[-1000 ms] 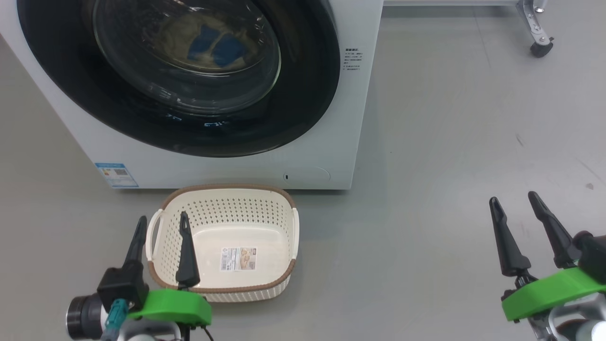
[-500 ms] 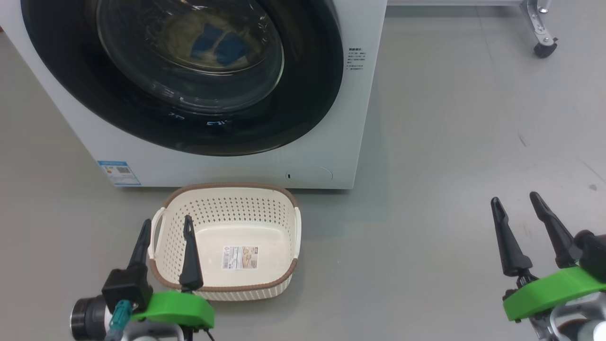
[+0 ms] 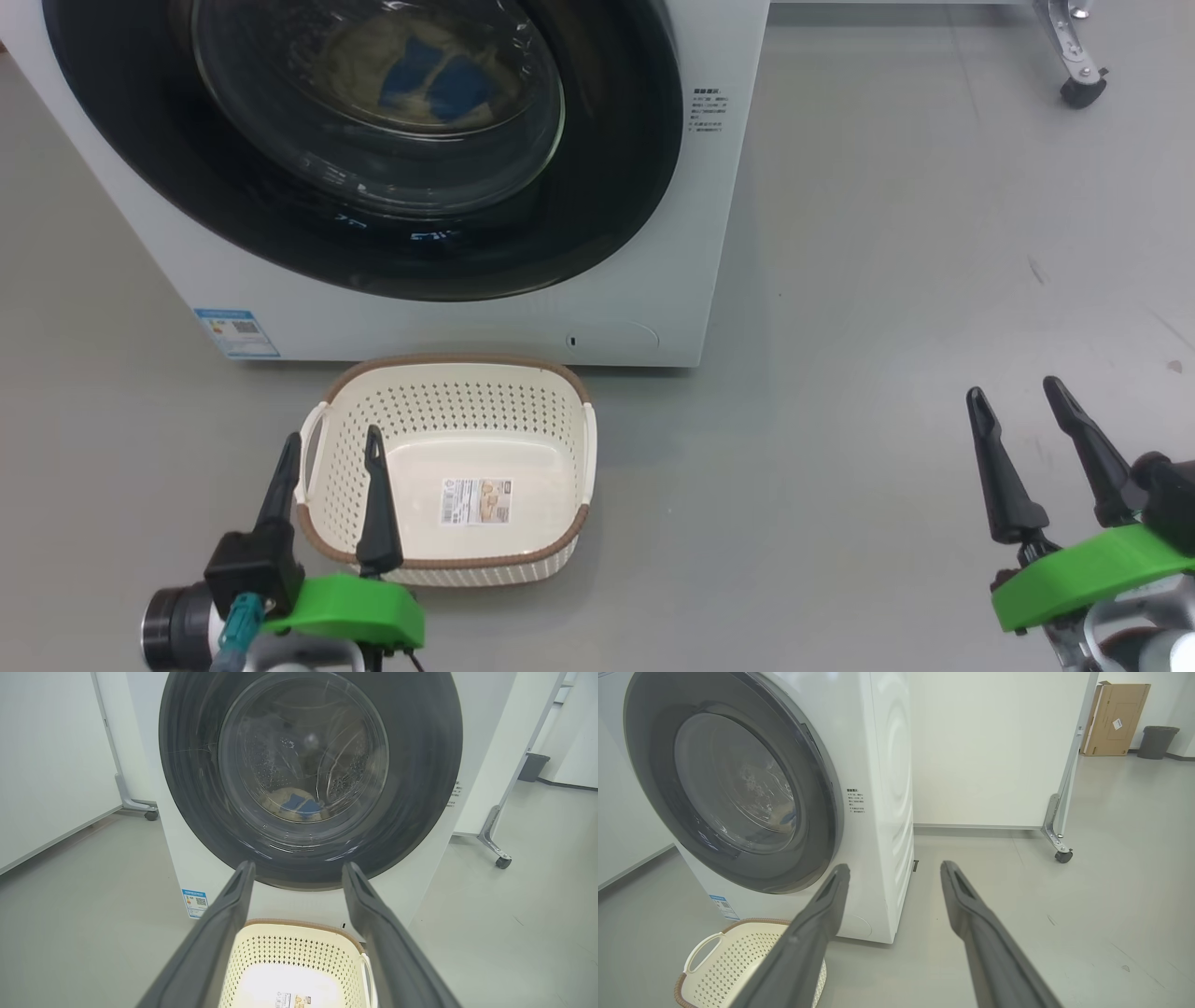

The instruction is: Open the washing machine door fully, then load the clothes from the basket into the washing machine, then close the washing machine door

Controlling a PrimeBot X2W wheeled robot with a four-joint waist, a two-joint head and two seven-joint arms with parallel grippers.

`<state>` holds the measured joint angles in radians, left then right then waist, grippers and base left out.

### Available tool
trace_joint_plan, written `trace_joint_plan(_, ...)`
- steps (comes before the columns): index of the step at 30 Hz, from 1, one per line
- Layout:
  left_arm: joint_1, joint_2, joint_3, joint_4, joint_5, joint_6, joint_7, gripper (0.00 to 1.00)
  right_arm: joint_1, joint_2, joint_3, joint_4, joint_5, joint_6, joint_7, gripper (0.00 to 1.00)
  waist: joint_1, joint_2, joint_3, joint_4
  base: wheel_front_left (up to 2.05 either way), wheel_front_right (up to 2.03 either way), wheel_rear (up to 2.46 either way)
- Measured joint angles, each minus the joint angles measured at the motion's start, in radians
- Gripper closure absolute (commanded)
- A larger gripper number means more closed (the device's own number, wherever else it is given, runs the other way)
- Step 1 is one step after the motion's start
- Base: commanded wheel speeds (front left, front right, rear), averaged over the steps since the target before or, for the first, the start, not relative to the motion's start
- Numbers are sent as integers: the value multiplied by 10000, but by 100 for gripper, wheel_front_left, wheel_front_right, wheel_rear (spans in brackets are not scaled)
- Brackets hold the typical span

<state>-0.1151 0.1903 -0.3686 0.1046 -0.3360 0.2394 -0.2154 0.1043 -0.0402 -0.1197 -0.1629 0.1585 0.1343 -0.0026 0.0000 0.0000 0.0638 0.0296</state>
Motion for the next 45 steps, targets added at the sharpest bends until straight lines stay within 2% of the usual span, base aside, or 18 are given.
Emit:
trace_joint_plan(2, -6, 2, -2, -4, 2, 2, -33, 0, 0, 2, 2, -8, 0, 0, 0, 0, 0, 0, 29, 10, 0, 0, 0)
trace_joint_plan(3, -5, -10, -6, 21, 0, -23, -38, 100, 0, 6, 10, 29, -2, 0, 0, 100, 1, 0, 33, 13, 0, 0, 0)
trace_joint_plan(16, 1385, -355, -366, 2067, -54, -40, 56, 100, 812, 142, 334, 2470, 29, 2, 0, 100, 2, 0, 30, 9, 0, 0, 0)
trace_joint_plan(45, 1345, -489, 466, 2059, -3030, -828, 629, 100, 453, 138, 397, 2830, 3402, 2, 94, 100, 2, 0, -116, -60, 0, 0, 0)
